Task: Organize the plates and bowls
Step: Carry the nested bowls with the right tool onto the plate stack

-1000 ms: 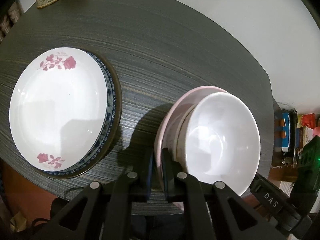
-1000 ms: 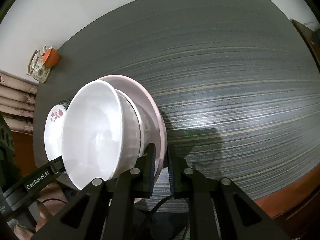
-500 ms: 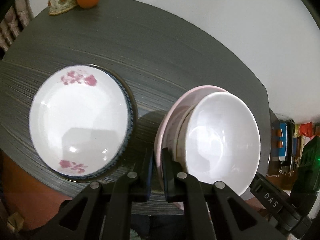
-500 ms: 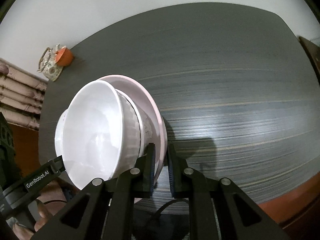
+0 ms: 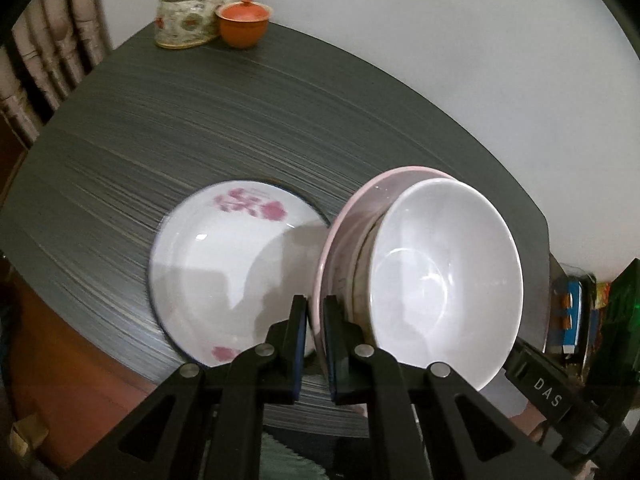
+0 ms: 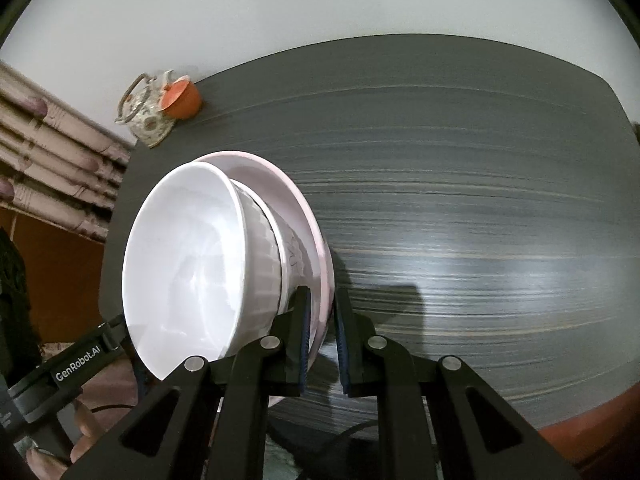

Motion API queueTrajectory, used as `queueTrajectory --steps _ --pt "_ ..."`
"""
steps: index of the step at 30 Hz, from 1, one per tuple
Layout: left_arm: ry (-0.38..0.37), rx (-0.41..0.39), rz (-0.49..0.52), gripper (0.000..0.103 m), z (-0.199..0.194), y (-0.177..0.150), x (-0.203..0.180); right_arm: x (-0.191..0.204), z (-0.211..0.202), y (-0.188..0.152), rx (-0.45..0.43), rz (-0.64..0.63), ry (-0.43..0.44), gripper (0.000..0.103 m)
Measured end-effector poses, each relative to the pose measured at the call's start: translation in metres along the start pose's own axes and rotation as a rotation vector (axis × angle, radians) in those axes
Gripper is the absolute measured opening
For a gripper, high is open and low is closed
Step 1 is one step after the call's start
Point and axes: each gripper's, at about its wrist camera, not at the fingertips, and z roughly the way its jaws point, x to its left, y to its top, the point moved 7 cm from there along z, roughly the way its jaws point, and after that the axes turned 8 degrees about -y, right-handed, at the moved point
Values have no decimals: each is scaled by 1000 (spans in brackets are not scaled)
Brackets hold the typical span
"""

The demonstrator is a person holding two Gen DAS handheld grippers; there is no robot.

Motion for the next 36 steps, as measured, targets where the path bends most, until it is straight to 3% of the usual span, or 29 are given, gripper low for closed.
queueTrajectory --steps 11,17,36 --pt "48 -17 -88 7 -21 16 74 65 26 -1 51 -81 28 13" --pt "56 -12 -116 7 -22 14 94 88 42 -6 84 -106 28 13" --pt "46 0 -126 8 -19 28 116 95 56 -9 100 -113 -3 13"
